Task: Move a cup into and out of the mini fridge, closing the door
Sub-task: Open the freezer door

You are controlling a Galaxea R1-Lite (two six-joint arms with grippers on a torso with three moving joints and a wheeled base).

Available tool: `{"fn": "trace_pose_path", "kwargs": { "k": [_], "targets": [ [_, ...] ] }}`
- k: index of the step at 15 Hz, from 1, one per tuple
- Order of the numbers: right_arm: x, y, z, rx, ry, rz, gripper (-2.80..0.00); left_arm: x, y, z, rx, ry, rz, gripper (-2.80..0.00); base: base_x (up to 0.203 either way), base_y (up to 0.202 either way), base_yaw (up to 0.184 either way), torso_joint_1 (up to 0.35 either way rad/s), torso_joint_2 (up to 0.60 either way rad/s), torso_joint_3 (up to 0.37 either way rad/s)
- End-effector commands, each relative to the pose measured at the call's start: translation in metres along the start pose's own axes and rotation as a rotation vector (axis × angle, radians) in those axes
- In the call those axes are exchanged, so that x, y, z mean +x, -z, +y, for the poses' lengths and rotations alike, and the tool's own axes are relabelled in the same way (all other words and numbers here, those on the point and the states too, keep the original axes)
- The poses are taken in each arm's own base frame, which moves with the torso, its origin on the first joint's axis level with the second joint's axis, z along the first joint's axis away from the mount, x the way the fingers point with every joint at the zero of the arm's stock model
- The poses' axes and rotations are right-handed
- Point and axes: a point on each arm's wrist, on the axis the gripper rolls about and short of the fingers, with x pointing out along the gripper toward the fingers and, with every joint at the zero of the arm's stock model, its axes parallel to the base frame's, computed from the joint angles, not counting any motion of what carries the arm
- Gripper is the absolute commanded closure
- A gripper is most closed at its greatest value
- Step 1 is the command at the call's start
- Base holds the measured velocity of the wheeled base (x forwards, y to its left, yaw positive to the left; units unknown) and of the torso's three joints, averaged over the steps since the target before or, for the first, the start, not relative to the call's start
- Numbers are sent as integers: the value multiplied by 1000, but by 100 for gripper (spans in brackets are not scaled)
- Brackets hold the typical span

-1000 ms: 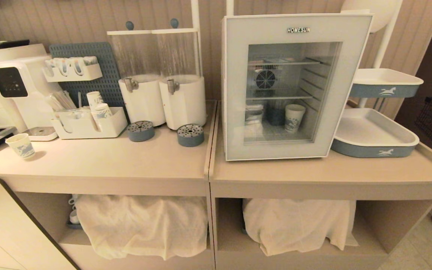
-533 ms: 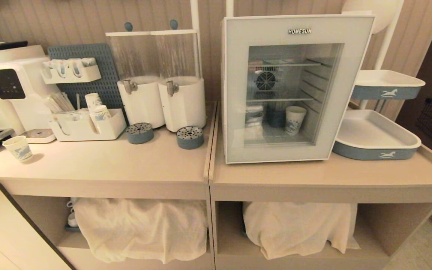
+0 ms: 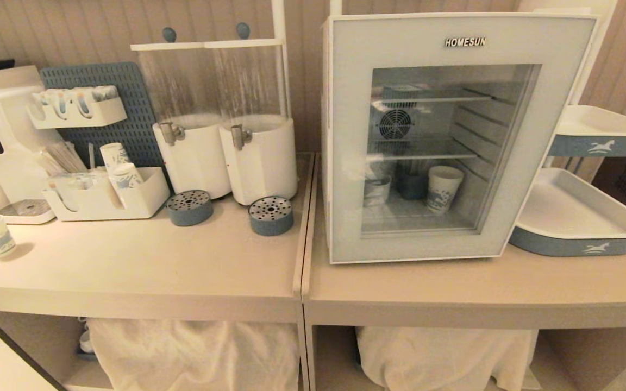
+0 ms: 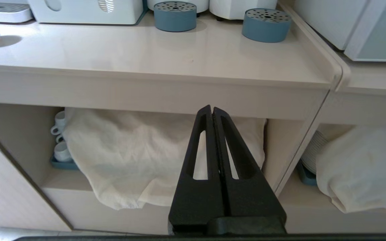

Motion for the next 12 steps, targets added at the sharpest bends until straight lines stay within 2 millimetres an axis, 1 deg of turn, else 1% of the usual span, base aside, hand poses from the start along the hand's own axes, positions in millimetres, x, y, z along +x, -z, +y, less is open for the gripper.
{"fn": "trace_pose_path", "kwargs": {
  "k": [1, 8, 12],
  "targets": [
    [0, 0, 0, 0, 0, 2, 0, 0, 0, 0, -1, -1, -1, 0, 48, 0, 5, 6, 9, -2],
    [0, 0, 0, 0, 0, 2, 0, 0, 0, 0, -1, -1, -1, 0, 0, 0, 0, 0, 0, 0],
    [0, 0, 0, 0, 1, 2, 0, 0, 0, 0, -1, -1, -1, 0, -1, 10, -102, 2, 0, 3]
  ]
}}
